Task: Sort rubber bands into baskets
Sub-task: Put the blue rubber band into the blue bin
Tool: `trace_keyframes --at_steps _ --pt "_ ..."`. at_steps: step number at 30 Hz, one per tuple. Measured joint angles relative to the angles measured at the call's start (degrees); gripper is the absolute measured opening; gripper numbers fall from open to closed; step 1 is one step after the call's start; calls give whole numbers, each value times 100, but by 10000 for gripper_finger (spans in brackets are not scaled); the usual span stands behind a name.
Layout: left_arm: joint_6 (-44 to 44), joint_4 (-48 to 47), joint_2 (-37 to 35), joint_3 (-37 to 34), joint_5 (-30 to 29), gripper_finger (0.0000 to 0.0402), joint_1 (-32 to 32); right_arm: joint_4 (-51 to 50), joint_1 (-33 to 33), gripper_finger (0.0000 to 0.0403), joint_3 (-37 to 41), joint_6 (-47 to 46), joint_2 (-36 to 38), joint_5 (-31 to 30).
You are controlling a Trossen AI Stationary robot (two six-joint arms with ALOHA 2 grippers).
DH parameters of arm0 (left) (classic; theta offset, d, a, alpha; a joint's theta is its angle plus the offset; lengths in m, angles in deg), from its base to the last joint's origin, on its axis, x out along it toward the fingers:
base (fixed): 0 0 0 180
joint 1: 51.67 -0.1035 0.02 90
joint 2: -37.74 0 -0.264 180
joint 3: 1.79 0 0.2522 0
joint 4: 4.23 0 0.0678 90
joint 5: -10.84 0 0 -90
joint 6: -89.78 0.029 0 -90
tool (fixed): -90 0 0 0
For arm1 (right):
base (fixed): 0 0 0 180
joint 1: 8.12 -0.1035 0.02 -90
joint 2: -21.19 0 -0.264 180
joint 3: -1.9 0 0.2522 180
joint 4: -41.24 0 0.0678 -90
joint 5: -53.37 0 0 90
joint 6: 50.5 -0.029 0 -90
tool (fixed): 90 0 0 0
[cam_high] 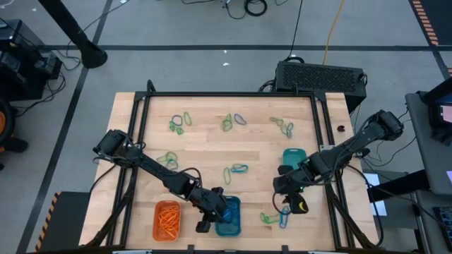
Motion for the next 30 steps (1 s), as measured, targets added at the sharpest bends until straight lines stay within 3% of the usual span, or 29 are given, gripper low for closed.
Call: trace_keyframes --at_steps 9,18,30 --pt "291 -404 -26 66 366 173 -70 71 -429 144 231 -510 -1 -36" --pt "1409 -2189 -81 911 219 178 -145 41 -485 144 248 -650 -11 -788" --pt "978 -3304 -393 973 -308 178 -299 227 -1064 144 248 -294 -959 -952"
